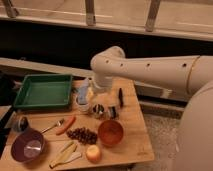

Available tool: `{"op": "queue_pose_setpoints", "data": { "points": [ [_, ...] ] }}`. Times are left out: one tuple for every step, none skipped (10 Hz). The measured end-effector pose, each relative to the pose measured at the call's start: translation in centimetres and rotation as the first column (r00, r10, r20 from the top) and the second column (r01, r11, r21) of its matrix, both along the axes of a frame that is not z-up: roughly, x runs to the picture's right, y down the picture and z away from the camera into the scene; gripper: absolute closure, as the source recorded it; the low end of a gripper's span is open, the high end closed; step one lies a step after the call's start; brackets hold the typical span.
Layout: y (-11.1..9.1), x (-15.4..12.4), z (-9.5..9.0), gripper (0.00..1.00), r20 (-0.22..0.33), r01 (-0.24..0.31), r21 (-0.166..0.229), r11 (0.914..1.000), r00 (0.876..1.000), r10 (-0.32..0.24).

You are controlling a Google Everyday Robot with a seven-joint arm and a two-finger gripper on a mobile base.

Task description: Place fork in tray

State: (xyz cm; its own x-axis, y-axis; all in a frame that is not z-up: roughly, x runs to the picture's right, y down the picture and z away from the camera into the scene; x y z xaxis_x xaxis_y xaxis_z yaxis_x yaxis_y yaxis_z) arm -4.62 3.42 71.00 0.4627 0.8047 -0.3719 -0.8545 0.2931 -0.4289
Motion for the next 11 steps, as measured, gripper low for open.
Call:
{"op": "queue_pose_setpoints", "data": {
  "points": [
    [0.3, -1.7, -1.1, 0.28, 0.069, 0.018, -0.004, 0.9998, 0.997, -0.017],
    [0.5, -3.0, -2.1, 0.28, 0.118, 0.026, -0.006, 0.9997, 0.993, -0.025],
    [0.5, -3.8, -2.5, 0.28, 0.143, 0.032, -0.006, 0.9995, 0.989, -0.031],
    [0.6, -4.1, -2.6, 0.28, 0.149, 0.034, -0.006, 0.9994, 0.988, -0.033],
    [0.5, -3.7, -2.5, 0.28, 0.144, 0.031, -0.006, 0.9995, 0.989, -0.029],
    [0.6, -3.7, -2.5, 0.28, 0.146, 0.033, -0.009, 0.9994, 0.989, -0.031],
    [0.8, -4.0, -2.3, 0.28, 0.156, 0.041, -0.015, 0.9991, 0.987, -0.038],
    [1.2, -5.1, -1.8, 0.28, 0.178, 0.053, -0.023, 0.9983, 0.983, -0.048],
    [1.4, -6.3, -1.3, 0.28, 0.195, 0.060, -0.027, 0.9978, 0.979, -0.054],
    [1.6, -8.0, -0.7, 0.28, 0.222, 0.071, -0.030, 0.9970, 0.973, -0.063],
    [1.9, -9.9, -0.1, 0.28, 0.250, 0.081, -0.035, 0.9961, 0.966, -0.070]
  ]
}}
